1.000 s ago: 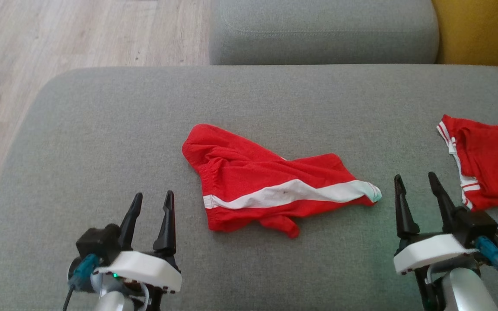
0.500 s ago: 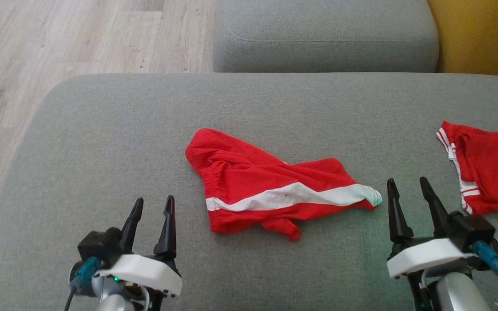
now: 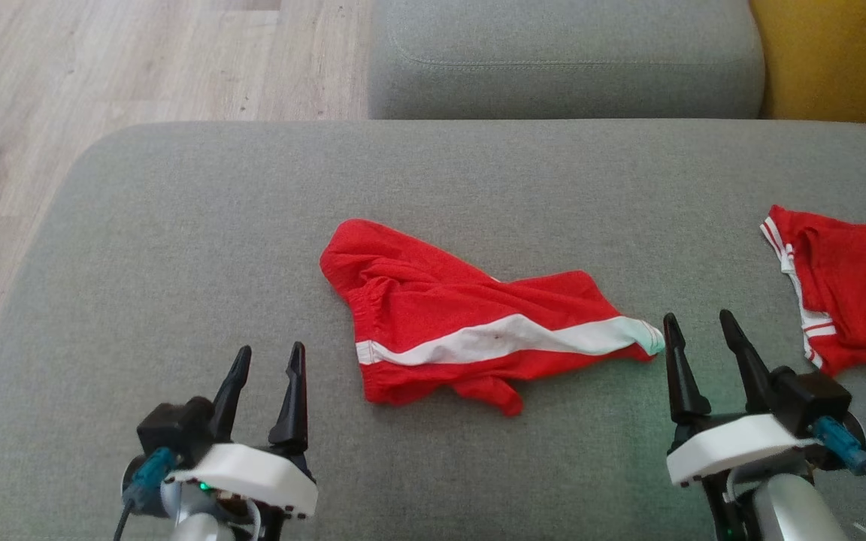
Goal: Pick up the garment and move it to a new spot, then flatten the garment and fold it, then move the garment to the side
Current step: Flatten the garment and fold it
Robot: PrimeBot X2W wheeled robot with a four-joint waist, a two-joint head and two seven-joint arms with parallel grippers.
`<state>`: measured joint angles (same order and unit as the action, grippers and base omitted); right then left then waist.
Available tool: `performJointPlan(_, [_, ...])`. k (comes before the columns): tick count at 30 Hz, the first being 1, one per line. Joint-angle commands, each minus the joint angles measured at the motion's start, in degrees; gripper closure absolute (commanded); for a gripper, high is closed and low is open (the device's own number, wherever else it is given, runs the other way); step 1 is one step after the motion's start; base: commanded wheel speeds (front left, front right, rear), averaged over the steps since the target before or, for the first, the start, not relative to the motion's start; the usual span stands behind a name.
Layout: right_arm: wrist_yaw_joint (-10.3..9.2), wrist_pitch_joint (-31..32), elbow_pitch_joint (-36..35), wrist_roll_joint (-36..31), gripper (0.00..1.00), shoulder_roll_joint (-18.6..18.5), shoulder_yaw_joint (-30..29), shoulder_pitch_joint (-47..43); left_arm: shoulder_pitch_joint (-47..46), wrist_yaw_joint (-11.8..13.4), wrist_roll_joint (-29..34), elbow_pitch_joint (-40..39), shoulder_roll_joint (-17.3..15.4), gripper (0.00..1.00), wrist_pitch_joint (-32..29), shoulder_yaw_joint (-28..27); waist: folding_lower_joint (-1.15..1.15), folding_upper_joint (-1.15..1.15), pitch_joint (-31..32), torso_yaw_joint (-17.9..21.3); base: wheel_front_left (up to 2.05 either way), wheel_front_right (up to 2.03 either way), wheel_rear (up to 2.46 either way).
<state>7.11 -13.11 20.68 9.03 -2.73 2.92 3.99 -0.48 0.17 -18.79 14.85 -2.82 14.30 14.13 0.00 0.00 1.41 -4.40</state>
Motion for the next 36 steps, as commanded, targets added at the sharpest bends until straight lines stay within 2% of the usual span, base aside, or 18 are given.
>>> performJointPlan(1, [0.37,-0.1,-1.7,0.2,0.0,-0.2,1.4,2.1,-2.2,-0.1,0.2,-1.5,-0.1,0.0,0.7,-1.6,0.0,0.0,-0.2,0.1,0.0,0.0,0.0])
performJointPlan(5, [0.37,0.0,-1.8,0.1,0.0,-0.2,1.5,2.5,-2.4,-0.9,-0.5,0.2,-0.1,0.0,0.7,-0.7,0.0,0.0,-0.8,0.6,0.0,0.0,0.0])
performJointPlan(9, [0.37,0.2,-1.9,-0.1,0.0,-0.1,1.1,2.6,-4.0,-3.1,-1.6,4.7,-0.1,0.0,0.1,1.8,0.0,0.0,-1.5,1.4,0.0,0.0,0.0])
performJointPlan(17, [0.37,0.5,-2.4,-0.6,0.0,-0.1,0.7,3.9,-10.7,-5.9,-8.6,12.5,-0.1,0.0,-4.1,4.2,0.0,0.0,-4.3,4.1,0.0,0.0,0.0])
performJointPlan(25, [0.37,0.5,-2.7,-1.2,0.0,-0.1,-0.4,4.5,-15.7,-7.1,-12.3,20.1,-0.2,0.0,-5.1,4.7,0.0,0.0,-6.5,6.5,0.0,0.0,0.0])
performJointPlan(34, [0.37,0.3,-2.6,-1.4,0.0,-0.1,-1.2,4.4,-16.6,-7.5,-14.2,20.0,-0.4,0.0,-3.6,7.4,0.0,0.0,-6.4,6.5,0.0,0.0,0.0])
performJointPlan(36, [0.37,0.2,-2.5,-1.4,0.0,-0.1,-1.4,4.5,-16.6,-7.6,-14.8,19.6,-0.4,0.09,-3.6,8.1,0.0,0.0,-6.4,6.5,0.0,0.0,0.0])
